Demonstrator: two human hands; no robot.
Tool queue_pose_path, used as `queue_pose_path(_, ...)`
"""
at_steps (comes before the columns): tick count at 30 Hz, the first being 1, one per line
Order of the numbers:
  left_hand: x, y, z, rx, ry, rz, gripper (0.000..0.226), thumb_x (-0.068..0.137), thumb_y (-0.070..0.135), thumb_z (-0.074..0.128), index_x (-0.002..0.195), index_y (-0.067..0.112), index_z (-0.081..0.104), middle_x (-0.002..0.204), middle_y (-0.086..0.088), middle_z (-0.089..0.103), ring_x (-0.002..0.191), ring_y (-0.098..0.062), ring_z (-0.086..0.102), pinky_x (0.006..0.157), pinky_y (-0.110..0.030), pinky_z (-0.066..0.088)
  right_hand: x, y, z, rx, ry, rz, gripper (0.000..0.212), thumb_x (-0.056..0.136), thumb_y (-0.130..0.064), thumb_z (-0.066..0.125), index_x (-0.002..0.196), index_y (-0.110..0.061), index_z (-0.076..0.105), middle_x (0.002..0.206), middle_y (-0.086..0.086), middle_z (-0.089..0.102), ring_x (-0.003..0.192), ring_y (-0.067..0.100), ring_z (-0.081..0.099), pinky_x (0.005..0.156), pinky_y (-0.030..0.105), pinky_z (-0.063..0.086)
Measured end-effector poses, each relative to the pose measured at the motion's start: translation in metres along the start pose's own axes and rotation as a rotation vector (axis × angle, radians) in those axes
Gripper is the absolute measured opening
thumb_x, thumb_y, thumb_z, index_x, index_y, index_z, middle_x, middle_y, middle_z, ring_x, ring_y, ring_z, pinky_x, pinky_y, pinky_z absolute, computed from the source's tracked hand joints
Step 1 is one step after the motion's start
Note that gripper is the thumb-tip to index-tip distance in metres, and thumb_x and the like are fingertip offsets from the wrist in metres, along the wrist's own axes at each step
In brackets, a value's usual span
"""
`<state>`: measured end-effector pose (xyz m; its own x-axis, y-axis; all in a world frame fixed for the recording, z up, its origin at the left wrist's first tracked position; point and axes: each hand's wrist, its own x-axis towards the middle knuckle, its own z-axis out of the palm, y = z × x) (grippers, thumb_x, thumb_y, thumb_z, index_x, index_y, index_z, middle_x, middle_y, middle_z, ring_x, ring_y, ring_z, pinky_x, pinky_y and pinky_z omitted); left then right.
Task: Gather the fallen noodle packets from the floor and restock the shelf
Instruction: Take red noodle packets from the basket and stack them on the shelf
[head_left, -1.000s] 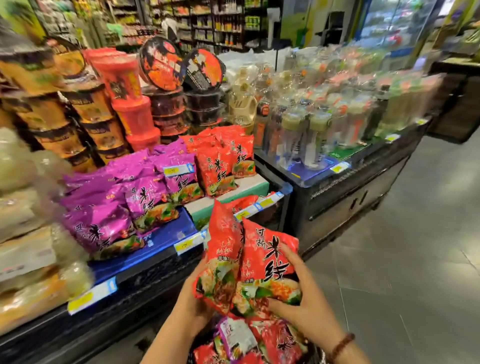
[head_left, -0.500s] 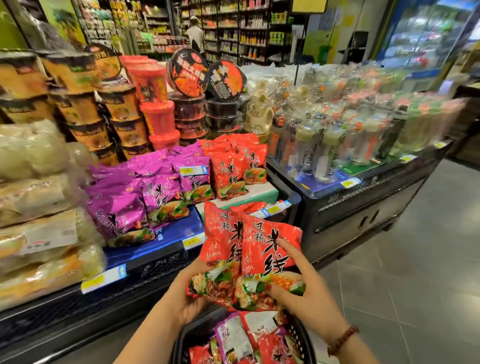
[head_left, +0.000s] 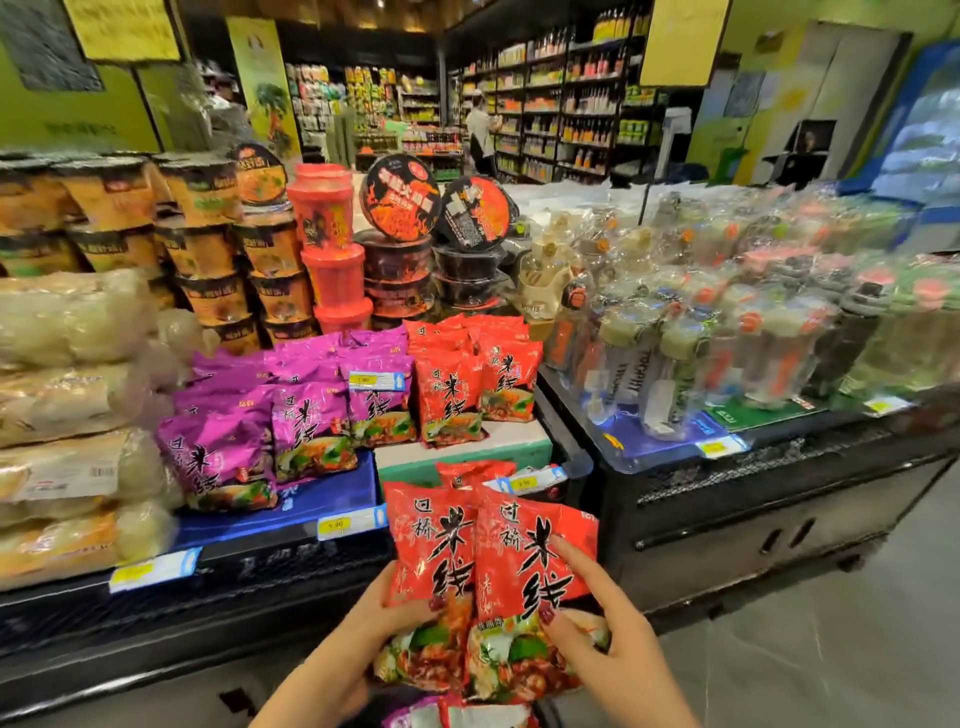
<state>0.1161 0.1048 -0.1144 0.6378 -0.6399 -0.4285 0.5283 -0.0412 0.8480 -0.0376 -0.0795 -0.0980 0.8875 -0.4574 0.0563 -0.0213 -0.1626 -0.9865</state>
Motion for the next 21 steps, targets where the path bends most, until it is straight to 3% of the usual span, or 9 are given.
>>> queue_pose_path(2,-0.001,-0.006,0.02,-0.056,0.019,0.04,0.08,0.058,-0.002,0.087,0.129,0.01,0.052,0.108,-0.026,0.07,0.087,-0.039,0.071,0.072,-0.045,0.059,0.005,0.002,-0.023,-0.001,-0.049,0.008,0.062,0.088,0.005,0.059,0.131,-0.038,0.054,0.084,-0.005,0.046,0.049,0.001,0.048,0.056,0.015,0.038)
queue_pose_path(7,-0.007,-0.003,0.048,-0.075,0.134,0.146,0.047,0.069,-0.004,0.072,0.113,0.003,0.061,0.098,-0.024,0.072,0.075,-0.033,0.073,0.062,-0.038,0.059,0.027,0.003,-0.048,-0.004,-0.118,0.002,0.059,0.09,-0.003,0.062,0.133,-0.042,0.051,0.084,-0.006,0.064,0.052,0.008,0.043,0.058,0.017,0.041)
queue_pose_path(9,-0.004,0.001,0.044,-0.072,0.167,0.179,0.054,0.06,-0.002,0.08,0.112,0.004,0.063,0.099,-0.024,0.072,0.079,-0.034,0.072,0.072,-0.043,0.059,0.037,-0.001,-0.049,0.021,-0.138,-0.01,0.061,0.089,-0.004,0.063,0.13,-0.047,0.052,0.101,-0.002,0.069,0.057,0.012,0.05,0.062,0.022,0.047)
queue_pose_path(11,0.003,0.006,0.036,-0.072,0.211,0.219,0.069,0.051,0.016,0.085,0.116,0.008,0.063,0.105,-0.022,0.072,0.089,-0.036,0.071,0.084,-0.048,0.056,0.047,-0.006,-0.05,0.029,-0.147,-0.033,0.061,0.088,-0.003,0.065,0.127,-0.049,0.055,0.124,0.0,0.062,0.068,0.013,0.064,0.069,0.027,0.053)
queue_pose_path(14,0.022,0.012,0.021,-0.072,0.202,0.279,0.083,0.049,0.03,0.086,0.125,0.015,0.057,0.114,-0.015,0.071,0.104,-0.035,0.068,0.097,-0.053,0.048,0.061,-0.005,-0.051,0.006,-0.075,-0.062,0.061,0.085,0.002,0.066,0.126,-0.043,0.058,0.131,-0.012,0.056,0.085,0.014,0.072,0.079,0.024,0.055)
queue_pose_path(16,0.034,0.012,0.009,-0.084,0.193,0.289,0.081,0.053,0.032,0.088,0.127,0.022,0.056,0.118,-0.011,0.07,0.109,-0.033,0.066,0.102,-0.056,0.044,0.069,-0.002,-0.05,0.022,0.003,-0.053,0.061,0.084,0.004,0.067,0.126,-0.039,0.058,0.129,-0.009,0.058,0.089,0.016,0.072,0.083,0.025,0.055)
queue_pose_path(19,0.052,0.008,-0.004,-0.104,0.219,0.302,0.062,0.07,0.017,0.086,0.124,0.027,0.056,0.116,-0.009,0.071,0.109,-0.032,0.066,0.101,-0.055,0.045,0.081,0.0,-0.052,0.017,0.077,-0.045,0.061,0.083,0.005,0.066,0.125,-0.039,0.059,0.124,-0.008,0.058,0.09,0.014,0.071,0.079,0.023,0.056)
queue_pose_path(21,0.062,0.006,-0.01,-0.12,0.221,0.298,0.061,0.073,0.008,0.082,0.124,0.026,0.055,0.117,-0.01,0.07,0.109,-0.032,0.066,0.1,-0.054,0.046,0.091,0.003,-0.054,-0.008,0.093,-0.036,0.06,0.083,0.005,0.066,0.124,-0.039,0.059,0.121,-0.004,0.059,0.089,0.009,0.069,0.076,0.022,0.056)
